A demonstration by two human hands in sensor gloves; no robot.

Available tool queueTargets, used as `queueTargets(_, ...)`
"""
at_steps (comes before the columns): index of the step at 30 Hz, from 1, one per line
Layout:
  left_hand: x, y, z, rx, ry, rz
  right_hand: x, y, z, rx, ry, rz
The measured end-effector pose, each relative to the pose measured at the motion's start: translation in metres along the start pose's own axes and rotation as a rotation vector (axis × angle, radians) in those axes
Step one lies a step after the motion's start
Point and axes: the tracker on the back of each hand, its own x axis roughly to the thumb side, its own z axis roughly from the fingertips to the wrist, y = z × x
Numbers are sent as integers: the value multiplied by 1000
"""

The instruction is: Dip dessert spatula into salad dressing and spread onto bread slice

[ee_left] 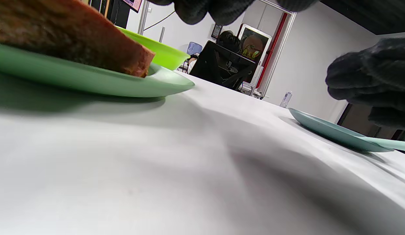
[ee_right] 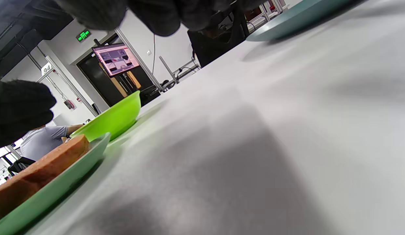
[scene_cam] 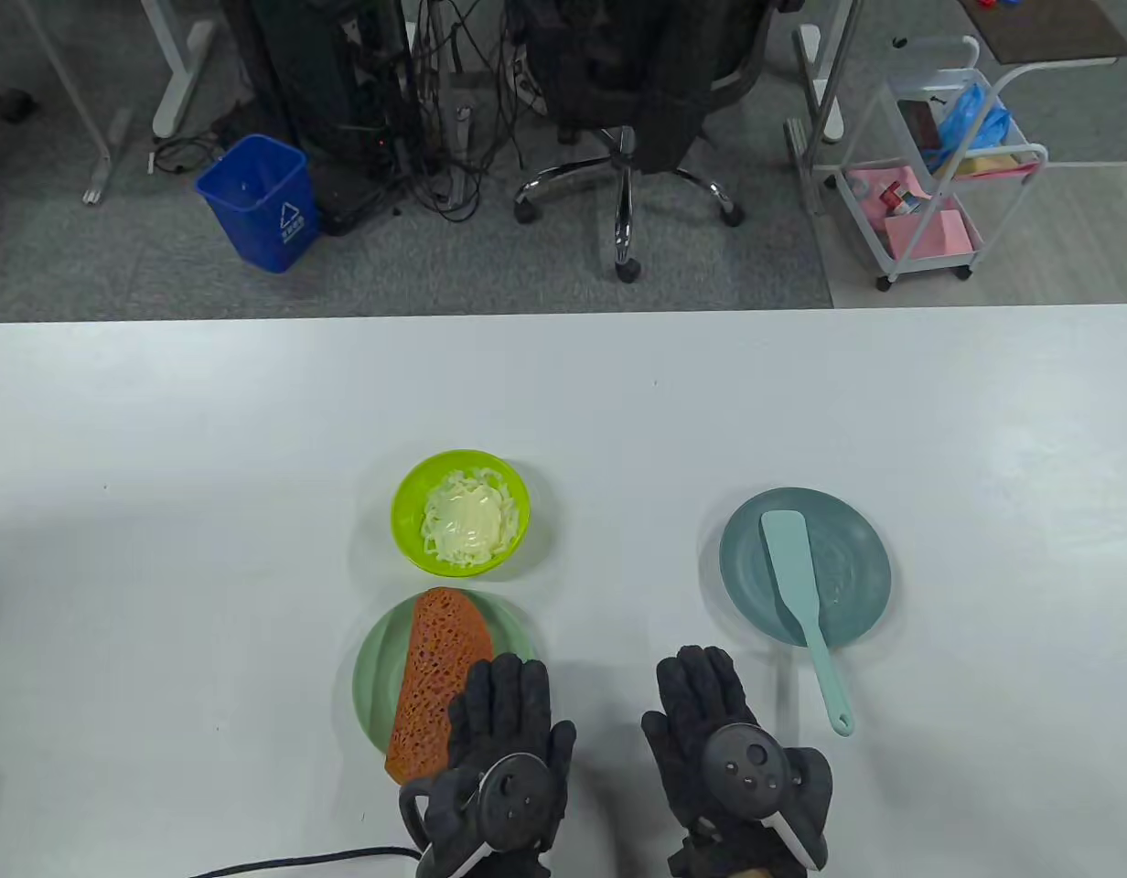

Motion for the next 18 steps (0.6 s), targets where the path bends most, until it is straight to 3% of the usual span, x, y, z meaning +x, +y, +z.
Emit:
queueTargets(10,3,2,2,11,-27,13,-1,0,-1,8,8,-4)
queueTargets(18,21,23,11,105,-142,138,-3,0,-4,28,24,-18)
